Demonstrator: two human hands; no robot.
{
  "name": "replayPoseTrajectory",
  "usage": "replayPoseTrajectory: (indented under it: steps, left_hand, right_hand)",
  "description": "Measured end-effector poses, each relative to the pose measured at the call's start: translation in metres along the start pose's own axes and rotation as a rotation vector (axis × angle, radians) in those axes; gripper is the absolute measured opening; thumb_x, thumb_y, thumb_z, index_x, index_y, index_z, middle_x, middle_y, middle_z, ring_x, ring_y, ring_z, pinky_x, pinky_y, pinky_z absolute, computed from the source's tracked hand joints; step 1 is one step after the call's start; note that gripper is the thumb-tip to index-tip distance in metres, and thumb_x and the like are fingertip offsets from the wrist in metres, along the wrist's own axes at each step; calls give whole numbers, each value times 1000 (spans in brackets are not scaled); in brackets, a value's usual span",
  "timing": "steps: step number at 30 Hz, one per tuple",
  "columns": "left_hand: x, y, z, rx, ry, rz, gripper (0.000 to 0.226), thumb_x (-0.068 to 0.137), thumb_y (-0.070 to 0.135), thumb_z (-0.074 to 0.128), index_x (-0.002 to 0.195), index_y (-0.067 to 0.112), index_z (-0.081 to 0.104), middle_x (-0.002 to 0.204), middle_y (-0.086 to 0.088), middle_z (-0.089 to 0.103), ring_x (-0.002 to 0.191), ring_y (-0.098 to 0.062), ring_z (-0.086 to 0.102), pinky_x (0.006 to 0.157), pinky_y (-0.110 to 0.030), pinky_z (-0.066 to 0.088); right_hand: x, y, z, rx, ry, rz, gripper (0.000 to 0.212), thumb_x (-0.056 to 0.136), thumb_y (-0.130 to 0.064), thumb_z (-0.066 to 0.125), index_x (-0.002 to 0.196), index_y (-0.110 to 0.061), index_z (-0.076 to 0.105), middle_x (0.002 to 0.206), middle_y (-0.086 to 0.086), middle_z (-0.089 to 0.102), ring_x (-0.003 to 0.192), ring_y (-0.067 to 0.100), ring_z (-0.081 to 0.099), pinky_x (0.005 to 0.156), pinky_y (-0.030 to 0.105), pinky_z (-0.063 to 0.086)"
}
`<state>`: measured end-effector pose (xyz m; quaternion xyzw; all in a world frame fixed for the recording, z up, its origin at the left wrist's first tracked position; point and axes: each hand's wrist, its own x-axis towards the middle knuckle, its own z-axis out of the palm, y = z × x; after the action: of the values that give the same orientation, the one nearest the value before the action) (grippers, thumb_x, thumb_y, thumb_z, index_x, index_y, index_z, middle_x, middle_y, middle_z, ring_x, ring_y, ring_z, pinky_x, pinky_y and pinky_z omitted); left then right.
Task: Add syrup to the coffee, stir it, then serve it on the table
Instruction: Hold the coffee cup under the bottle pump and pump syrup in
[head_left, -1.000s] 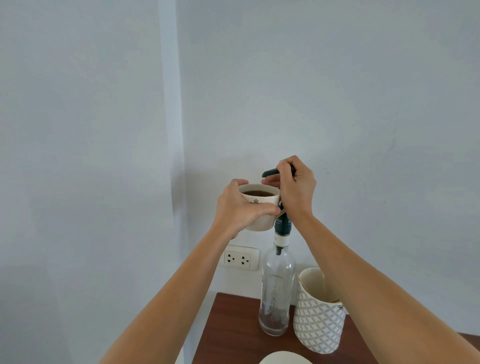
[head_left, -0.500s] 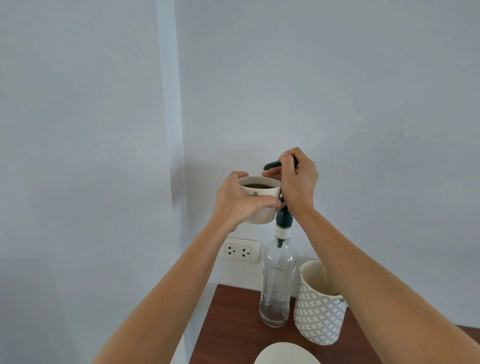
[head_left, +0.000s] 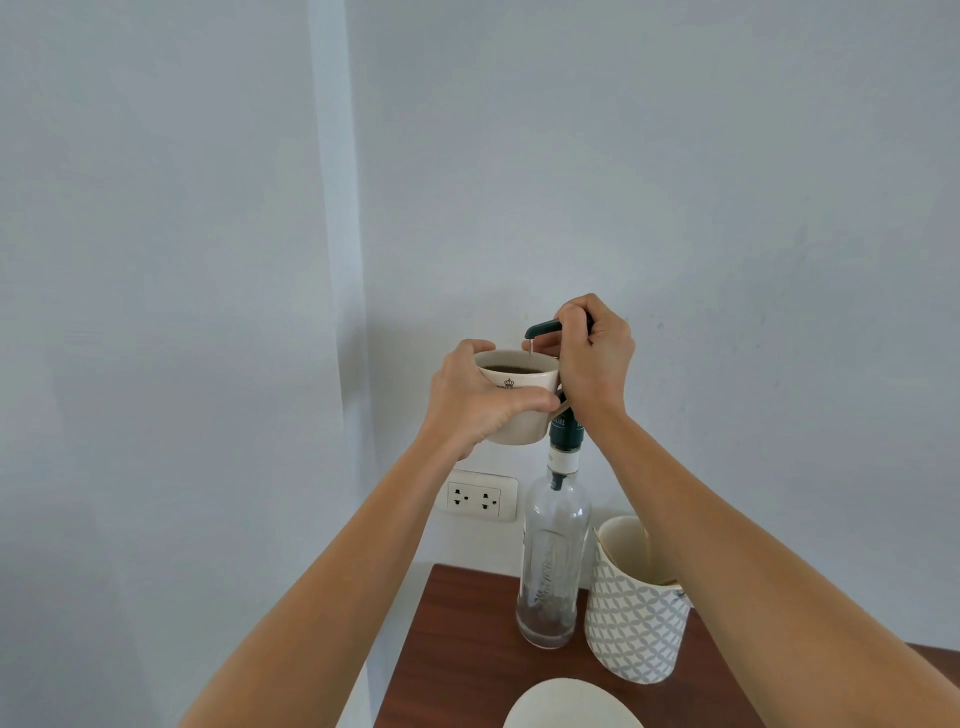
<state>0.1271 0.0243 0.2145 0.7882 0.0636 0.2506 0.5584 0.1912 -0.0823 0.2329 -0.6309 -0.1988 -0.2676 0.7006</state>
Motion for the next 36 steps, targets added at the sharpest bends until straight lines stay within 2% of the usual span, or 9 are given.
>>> replayPoseTrajectory:
  steps: [6,12,16,23,29,32,36]
  left_hand:
    - [1,-1,1,-1,-1,-8,91,56,27,96,134,18,51,124,1,58,108,-20,59,73,-27,48]
    - [1,-2,1,-19,-7,-13,91,56,26,96,134,18,51,123,0,58,106,-19,60,68,-24,48]
    - [0,-3,1,-28,-7,-11,95,50,29,95,134,17,51,124,-1,60,109,-21,61,73,-28,49]
    - [-6,-5,2,-27,-6,-11,102,40,38,88,133,19,52,120,2,59,106,-19,61,70,-26,48]
    - [-5,9,-3,-42,-11,2,100,44,34,92,134,18,52,122,1,59,107,-19,61,70,-26,48]
    - [-2,6,-2,-47,-17,-17,95,52,28,96,135,18,51,124,0,58,108,-20,60,68,-25,47]
    - [-1,-2,0,-44,-22,-36,96,52,28,96,135,19,50,125,-1,59,108,-21,61,67,-25,47]
  right_hand:
    - [0,0,-1,-5,-2,-8,23,89,-5,43,71,-8,56,50,-3,70,61,29,75,60,35,58]
    - [-1,2,-1,-28,-5,-29,23,89,-5,42,71,-6,57,47,-7,68,62,30,75,58,34,57]
    - [0,3,-1,-52,-1,-40,25,89,-5,42,69,-7,57,46,-9,67,61,29,75,58,33,56]
    - [-5,5,-1,-91,-18,-33,25,89,-6,43,70,-5,58,46,-11,66,61,26,75,59,33,55]
    - [2,-8,-3,-106,-14,-71,24,89,-5,43,75,6,59,45,-13,65,58,22,74,58,32,54]
    - [2,-7,-3,-112,-19,-69,24,89,-5,43,73,5,58,45,-13,64,57,22,74,57,31,54]
    - [-3,-2,-3,-111,-38,-35,24,90,-5,42,72,0,58,47,-13,65,59,21,75,55,26,51]
